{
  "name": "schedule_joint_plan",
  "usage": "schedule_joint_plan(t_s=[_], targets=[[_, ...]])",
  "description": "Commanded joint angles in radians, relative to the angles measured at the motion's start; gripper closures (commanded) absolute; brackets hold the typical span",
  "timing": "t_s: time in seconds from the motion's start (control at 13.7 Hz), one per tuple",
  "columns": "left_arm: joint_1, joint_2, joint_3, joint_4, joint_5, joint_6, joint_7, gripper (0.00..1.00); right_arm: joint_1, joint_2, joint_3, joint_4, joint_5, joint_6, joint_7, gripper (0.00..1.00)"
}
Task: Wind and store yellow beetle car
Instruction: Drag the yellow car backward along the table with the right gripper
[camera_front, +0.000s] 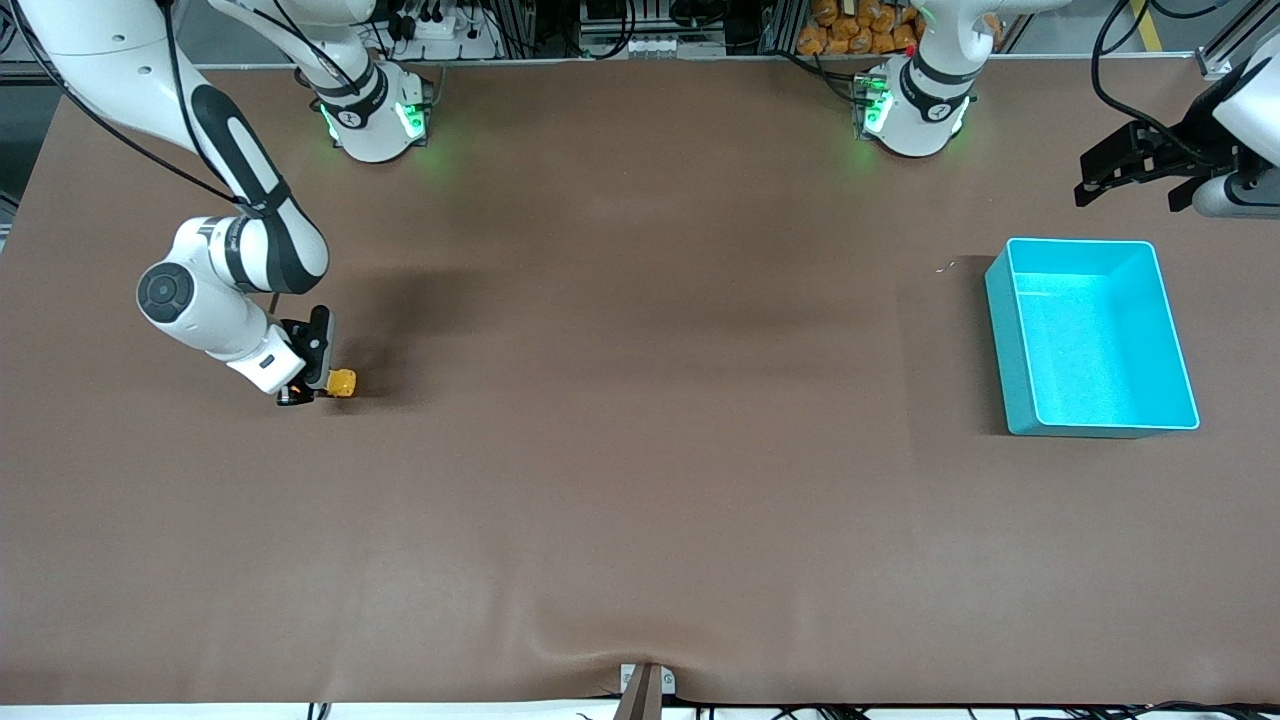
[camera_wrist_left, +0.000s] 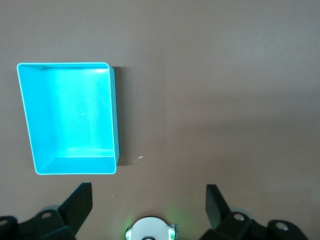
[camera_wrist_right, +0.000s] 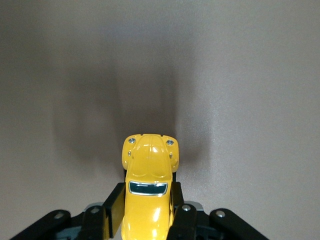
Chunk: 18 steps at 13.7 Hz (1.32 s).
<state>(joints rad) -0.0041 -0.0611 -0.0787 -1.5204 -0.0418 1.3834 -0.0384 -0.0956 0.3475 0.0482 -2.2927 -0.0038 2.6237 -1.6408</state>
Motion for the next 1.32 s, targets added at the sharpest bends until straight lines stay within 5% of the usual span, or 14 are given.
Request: schedule_joint_plan(t_s=[0.0, 1.24], targets=[[0.004, -0.028, -0.003, -0.020, -0.018, -0.006, -0.014, 0.00, 0.002, 0.031, -0.002, 0.007, -0.001, 0.006, -0.033, 0.75], [0.003, -0.026, -0.003, -0.020, -0.018, -0.007, -0.014, 0.00, -0.137, 0.085, -0.007, 0.039, -0.010, 0.019, -0.189, 0.76]])
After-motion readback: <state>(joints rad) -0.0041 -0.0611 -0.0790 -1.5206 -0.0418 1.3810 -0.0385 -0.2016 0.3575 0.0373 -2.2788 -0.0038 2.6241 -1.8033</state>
